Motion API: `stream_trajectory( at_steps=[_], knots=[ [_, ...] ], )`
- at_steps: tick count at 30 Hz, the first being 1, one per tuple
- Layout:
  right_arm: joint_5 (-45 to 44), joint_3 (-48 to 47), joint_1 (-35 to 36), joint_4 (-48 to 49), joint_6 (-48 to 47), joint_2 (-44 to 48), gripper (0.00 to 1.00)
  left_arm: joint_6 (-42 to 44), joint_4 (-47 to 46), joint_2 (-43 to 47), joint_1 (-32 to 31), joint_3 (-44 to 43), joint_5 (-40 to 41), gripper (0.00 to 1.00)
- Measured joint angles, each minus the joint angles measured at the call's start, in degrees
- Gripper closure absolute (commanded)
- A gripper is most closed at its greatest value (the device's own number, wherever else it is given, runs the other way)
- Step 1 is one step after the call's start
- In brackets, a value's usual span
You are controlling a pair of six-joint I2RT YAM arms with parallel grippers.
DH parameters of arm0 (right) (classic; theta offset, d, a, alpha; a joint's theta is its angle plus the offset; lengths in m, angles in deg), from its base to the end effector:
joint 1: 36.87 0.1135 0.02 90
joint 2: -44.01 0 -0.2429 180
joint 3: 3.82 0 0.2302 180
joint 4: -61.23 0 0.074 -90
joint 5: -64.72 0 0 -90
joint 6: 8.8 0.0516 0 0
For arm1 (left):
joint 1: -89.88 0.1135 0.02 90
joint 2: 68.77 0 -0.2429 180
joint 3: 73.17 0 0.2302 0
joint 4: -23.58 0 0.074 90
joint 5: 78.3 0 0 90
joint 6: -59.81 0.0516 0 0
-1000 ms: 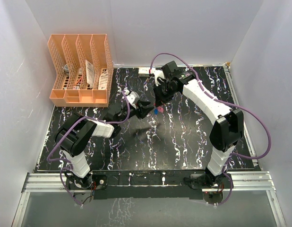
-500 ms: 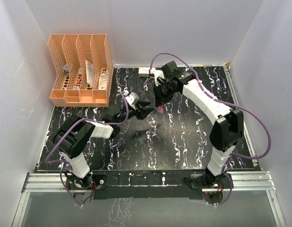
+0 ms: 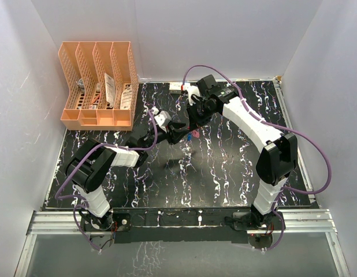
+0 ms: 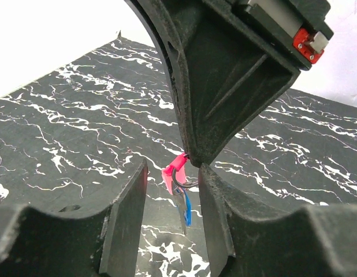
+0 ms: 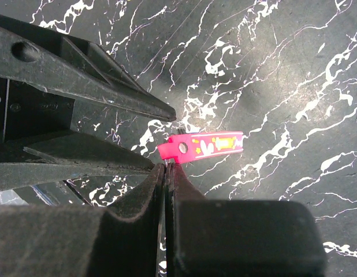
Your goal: Put the keys on the keyring
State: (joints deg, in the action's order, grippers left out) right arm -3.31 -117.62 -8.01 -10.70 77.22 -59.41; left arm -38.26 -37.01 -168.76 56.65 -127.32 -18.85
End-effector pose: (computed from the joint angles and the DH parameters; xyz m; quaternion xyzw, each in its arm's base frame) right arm 0.3067 0.1911 0.2841 -0.3139 0.8995 0.2323 0.1958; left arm 0.2676 -0.2066 0.2177 0.3319 0.5293 -0.4199 0.6582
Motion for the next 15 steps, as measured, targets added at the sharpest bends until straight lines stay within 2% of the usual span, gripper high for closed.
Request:
stream_trajectory(
  at_steps=[15],
  knots=[
    [-0.24,-0.74,0.13,-0.2,-0.42,0.0,1.0,0.68,1.27,-0.57,0.02,-0.57,-0.55,0.63]
  ],
)
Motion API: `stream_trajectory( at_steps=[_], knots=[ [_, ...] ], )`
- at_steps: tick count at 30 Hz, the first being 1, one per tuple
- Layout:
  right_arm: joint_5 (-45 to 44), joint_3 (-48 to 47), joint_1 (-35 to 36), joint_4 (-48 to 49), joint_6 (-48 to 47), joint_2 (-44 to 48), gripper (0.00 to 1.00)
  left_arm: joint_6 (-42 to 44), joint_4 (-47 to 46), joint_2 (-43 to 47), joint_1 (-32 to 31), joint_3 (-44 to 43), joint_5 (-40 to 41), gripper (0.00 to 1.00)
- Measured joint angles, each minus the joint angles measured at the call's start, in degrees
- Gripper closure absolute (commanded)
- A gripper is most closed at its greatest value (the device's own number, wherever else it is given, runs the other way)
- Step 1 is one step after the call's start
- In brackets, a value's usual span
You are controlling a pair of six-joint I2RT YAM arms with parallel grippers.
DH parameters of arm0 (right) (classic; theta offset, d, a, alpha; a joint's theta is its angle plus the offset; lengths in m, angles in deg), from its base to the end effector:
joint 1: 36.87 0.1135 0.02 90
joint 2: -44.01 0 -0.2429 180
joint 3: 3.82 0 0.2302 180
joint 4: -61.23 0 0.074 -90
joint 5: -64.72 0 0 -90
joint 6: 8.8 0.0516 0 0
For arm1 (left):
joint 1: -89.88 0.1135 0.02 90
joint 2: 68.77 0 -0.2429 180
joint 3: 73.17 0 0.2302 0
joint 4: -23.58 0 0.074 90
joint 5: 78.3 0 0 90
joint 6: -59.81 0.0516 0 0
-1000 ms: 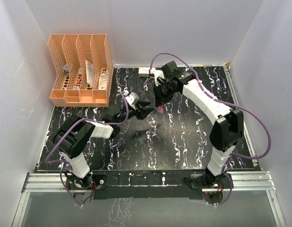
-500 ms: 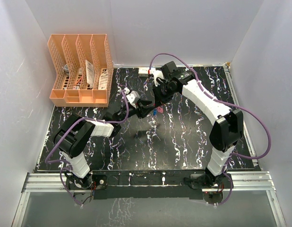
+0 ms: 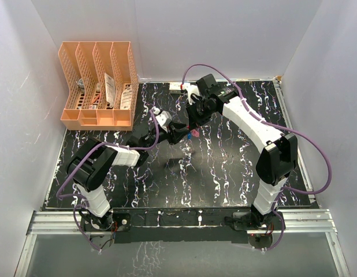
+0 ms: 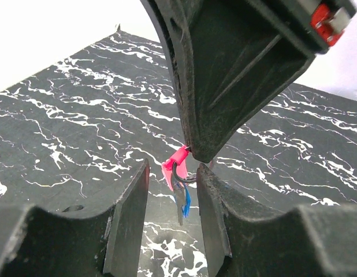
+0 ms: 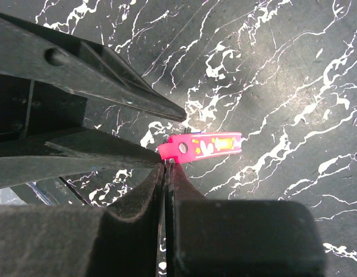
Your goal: Put the keys on the keyring
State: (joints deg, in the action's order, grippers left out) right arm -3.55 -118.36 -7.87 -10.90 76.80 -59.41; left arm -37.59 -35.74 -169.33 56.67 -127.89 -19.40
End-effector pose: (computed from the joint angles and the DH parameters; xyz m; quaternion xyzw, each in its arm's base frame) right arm 0.3068 0.1919 0.2875 -0.3184 0.8972 0.2307 0.2013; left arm 0.2697 -0.2084 0.2147 0.3384 0.5345 -0.4182 0.6519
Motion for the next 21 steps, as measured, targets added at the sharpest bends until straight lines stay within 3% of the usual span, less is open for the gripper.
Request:
stream_trajectory(
  at_steps=[13,21],
  knots=[
    [0.26,-0.2,0.92,-0.24,-0.04,0.0,1.0,0.37,-1.4,-1.42,-0.02,-0.17,1.09,0.62],
    [0.04,-0.22,0.92,-0.2,-0.04,0.0,1.0,0.13,-4.74,-2.75,0.02,-0.13,0.11,0.67]
  ],
)
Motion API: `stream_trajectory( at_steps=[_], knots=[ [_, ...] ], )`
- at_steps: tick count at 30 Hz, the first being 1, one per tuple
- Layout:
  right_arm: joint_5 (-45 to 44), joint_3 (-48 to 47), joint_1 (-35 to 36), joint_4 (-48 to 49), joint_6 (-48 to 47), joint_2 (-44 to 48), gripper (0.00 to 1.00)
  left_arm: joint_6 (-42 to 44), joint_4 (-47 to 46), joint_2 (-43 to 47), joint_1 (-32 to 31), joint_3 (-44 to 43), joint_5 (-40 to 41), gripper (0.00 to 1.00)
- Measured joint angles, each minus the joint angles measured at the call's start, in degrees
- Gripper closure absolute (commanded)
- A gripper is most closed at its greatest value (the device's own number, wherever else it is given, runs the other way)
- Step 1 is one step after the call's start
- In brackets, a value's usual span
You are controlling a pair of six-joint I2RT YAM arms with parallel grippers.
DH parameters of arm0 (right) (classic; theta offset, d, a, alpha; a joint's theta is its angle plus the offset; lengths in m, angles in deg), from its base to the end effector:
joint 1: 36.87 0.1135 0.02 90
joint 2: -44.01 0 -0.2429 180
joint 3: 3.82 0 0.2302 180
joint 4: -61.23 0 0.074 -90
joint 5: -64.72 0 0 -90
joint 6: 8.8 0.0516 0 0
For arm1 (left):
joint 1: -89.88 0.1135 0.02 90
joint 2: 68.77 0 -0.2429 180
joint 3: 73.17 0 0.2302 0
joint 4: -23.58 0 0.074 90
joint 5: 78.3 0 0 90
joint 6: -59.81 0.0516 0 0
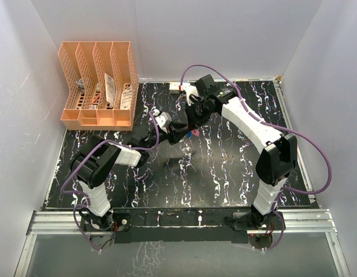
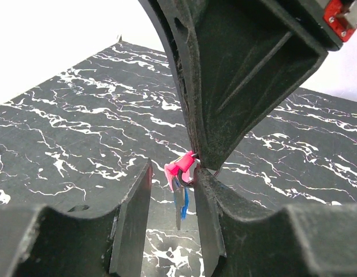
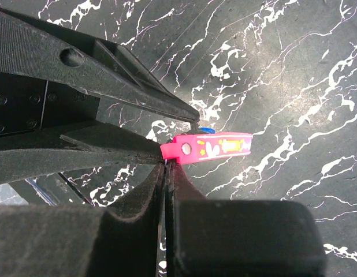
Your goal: Put the keys on the keyring
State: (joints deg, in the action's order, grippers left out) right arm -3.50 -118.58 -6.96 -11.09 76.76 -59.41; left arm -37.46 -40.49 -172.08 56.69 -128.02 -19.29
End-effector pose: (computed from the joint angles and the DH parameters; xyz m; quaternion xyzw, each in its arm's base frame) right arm 0.3036 0.1967 0.2884 -0.3259 0.8943 0.2326 0.1997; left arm 0.2720 -0.2097 0.2094 0.3380 0.5200 -0.4170 0.6644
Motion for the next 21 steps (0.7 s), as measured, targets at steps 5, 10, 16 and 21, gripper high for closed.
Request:
stream_trajectory(
  at_steps=[5,10,16,21],
  knots=[
    [0.04,0.0,0.0,-0.26,0.02,0.0,1.0,-0.02,-3.72,-1.29,0.09,0.59,-1.64,0.68],
    [0.59,0.0,0.04,-0.83,0.02,0.0,1.0,0.02,-5.27,-1.44,0.13,1.22,-3.34,0.73],
    [0.72,0.0,0.07,-1.22,0.02,0.0,1.0,-0.17,-6.93,-2.34,0.13,1.22,-4.63,0.92],
    [0.83,0.0,0.22,-1.46,0.0,0.07,1.0,-0.39,-7.52,-2.36,0.15,1.22,-4.68,1.0]
  ],
)
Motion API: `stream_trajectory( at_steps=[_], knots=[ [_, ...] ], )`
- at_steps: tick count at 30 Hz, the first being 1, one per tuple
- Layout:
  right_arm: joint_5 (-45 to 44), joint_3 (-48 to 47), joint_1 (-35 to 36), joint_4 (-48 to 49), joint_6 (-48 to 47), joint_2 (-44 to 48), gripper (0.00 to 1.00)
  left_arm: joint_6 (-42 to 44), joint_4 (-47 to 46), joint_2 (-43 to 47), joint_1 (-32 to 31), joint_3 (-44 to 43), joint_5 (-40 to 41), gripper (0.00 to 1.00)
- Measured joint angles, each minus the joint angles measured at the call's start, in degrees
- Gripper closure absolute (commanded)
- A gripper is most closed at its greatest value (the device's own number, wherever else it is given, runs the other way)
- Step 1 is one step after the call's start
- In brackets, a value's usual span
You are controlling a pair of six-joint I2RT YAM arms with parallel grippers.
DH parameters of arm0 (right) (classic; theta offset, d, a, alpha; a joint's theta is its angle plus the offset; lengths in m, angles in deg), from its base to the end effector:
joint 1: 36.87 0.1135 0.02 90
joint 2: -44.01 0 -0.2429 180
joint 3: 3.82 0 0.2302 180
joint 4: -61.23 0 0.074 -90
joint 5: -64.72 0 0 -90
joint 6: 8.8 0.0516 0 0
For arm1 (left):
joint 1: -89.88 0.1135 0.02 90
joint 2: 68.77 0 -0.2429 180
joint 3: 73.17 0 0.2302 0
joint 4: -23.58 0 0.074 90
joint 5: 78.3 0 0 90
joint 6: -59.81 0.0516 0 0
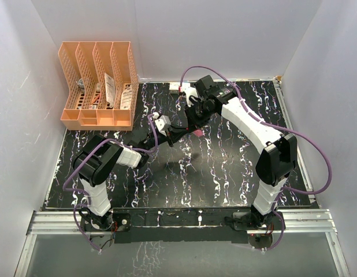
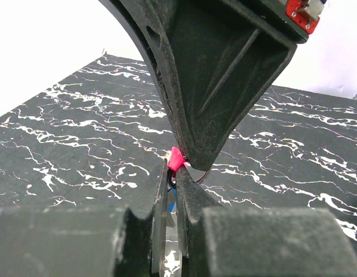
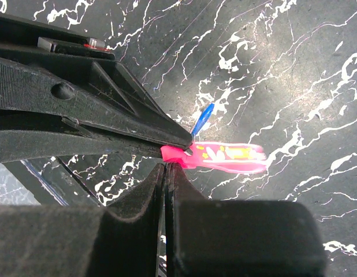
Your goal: Put the keys on the keyring
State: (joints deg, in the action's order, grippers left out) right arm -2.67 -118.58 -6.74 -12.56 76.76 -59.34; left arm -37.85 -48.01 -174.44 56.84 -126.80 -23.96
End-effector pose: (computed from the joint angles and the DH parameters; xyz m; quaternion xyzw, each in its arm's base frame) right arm 0.2998 0.1969 0.2876 -0.3276 0.8953 0.2376 0.1859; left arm 0.2656 -0.2087 0.2047 0.3646 0.4807 -0.4360 0.6677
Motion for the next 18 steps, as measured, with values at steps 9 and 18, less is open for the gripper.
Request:
stream_trajectory(
  at_steps=[9,18],
  knots=[
    [-0.13,0.0,0.04,0.07,0.02,0.02,1.0,-0.11,0.0,0.0,0.02,-0.02,0.02,1.0],
    [-1.79,0.39,0.26,4.7,2.8,1.99,0.68,-3.06,3.52,1.27,-0.07,0.0,0.92,1.0]
  ],
)
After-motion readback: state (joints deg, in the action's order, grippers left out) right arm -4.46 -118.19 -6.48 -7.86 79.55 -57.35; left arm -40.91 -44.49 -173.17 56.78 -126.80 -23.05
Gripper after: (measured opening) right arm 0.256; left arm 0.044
